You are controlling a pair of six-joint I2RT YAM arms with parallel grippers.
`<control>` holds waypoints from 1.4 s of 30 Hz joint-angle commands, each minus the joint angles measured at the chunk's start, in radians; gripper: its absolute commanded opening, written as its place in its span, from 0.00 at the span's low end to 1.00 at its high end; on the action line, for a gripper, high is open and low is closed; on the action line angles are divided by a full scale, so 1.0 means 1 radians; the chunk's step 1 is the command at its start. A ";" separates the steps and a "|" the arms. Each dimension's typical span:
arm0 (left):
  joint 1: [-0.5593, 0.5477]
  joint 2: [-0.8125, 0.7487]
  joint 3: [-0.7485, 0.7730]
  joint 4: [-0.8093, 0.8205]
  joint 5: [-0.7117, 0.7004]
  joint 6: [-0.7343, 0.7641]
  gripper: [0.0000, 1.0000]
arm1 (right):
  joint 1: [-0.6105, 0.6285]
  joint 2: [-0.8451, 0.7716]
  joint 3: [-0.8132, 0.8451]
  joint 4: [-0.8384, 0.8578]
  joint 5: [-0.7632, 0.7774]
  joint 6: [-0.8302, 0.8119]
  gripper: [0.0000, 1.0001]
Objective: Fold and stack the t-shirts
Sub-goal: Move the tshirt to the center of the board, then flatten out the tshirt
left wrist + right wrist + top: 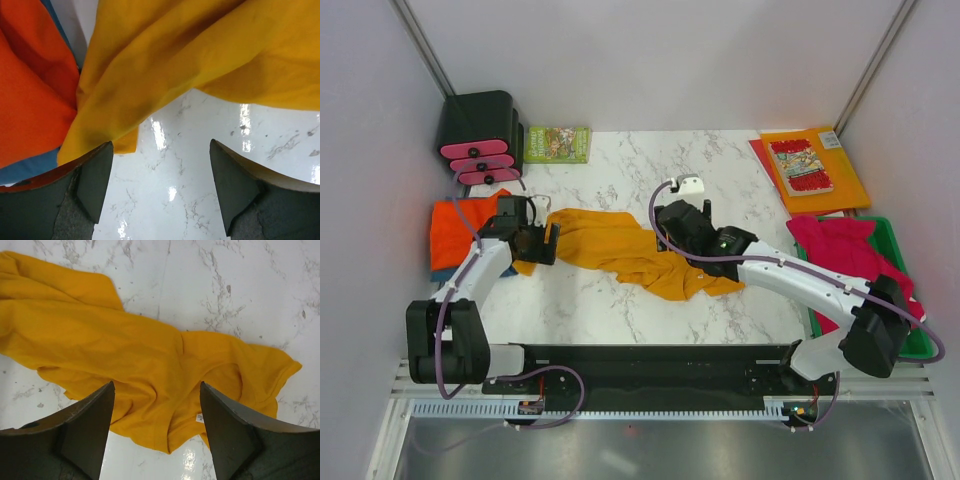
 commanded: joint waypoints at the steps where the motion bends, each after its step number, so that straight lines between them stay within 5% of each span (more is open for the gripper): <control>1: 0.009 -0.023 -0.048 0.108 -0.055 0.048 0.85 | 0.000 -0.047 -0.052 0.039 0.024 0.075 0.76; 17: 0.009 0.177 0.012 0.227 -0.230 -0.018 0.83 | 0.000 -0.044 -0.117 0.067 0.077 0.050 0.76; 20: 0.009 0.188 0.021 0.244 -0.203 -0.012 0.61 | -0.001 -0.042 -0.126 0.076 0.073 0.050 0.75; 24: 0.009 0.230 0.042 0.238 -0.195 0.000 0.15 | -0.001 -0.042 -0.137 0.076 0.080 0.052 0.73; 26: 0.009 0.231 0.041 0.238 -0.192 0.003 0.04 | 0.000 -0.042 -0.138 0.076 0.083 0.054 0.73; 35: 0.009 0.092 -0.013 0.237 -0.065 0.003 0.02 | -0.018 -0.082 -0.201 0.047 0.175 0.136 0.74; 42: 0.009 -0.033 -0.047 0.209 0.067 -0.009 0.02 | -0.233 -0.072 -0.343 0.022 0.048 0.244 0.69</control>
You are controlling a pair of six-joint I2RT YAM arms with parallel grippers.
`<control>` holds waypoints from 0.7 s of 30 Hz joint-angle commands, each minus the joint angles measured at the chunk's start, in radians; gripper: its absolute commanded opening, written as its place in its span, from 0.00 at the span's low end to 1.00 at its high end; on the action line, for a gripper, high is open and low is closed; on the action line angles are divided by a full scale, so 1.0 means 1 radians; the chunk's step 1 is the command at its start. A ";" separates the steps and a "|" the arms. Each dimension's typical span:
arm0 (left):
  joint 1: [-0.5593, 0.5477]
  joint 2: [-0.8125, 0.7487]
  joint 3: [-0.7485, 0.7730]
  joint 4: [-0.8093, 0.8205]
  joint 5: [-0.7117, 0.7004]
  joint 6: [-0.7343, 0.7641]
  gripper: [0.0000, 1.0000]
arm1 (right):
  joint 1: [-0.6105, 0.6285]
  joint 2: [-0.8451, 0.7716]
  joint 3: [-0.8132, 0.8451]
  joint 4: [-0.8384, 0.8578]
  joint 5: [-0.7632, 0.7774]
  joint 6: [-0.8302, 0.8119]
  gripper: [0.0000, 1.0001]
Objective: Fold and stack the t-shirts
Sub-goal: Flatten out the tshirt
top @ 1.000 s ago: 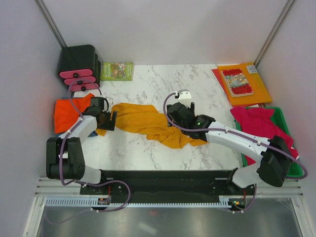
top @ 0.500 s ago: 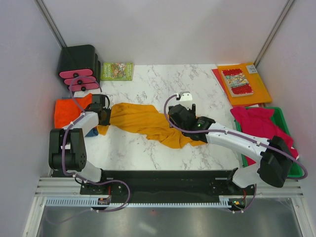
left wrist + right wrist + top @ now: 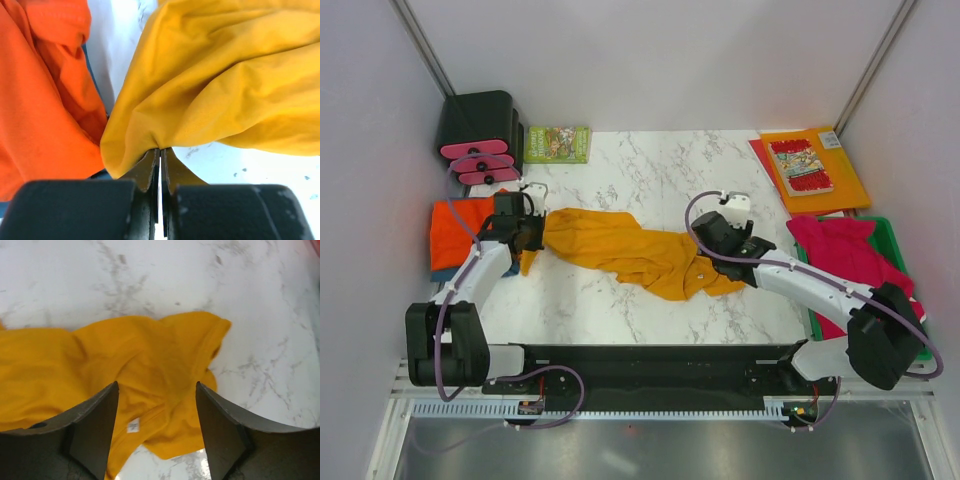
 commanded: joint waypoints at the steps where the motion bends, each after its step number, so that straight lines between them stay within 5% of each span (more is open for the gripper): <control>1: 0.004 -0.053 -0.010 0.004 0.100 -0.004 0.02 | -0.088 0.017 -0.065 -0.018 -0.049 0.082 0.67; 12: 0.004 -0.062 -0.013 -0.009 0.111 0.002 0.02 | -0.080 0.054 -0.089 0.015 -0.111 0.112 0.57; 21: 0.004 -0.057 -0.018 -0.007 0.123 -0.003 0.02 | 0.082 -0.012 -0.106 0.076 -0.206 0.057 0.58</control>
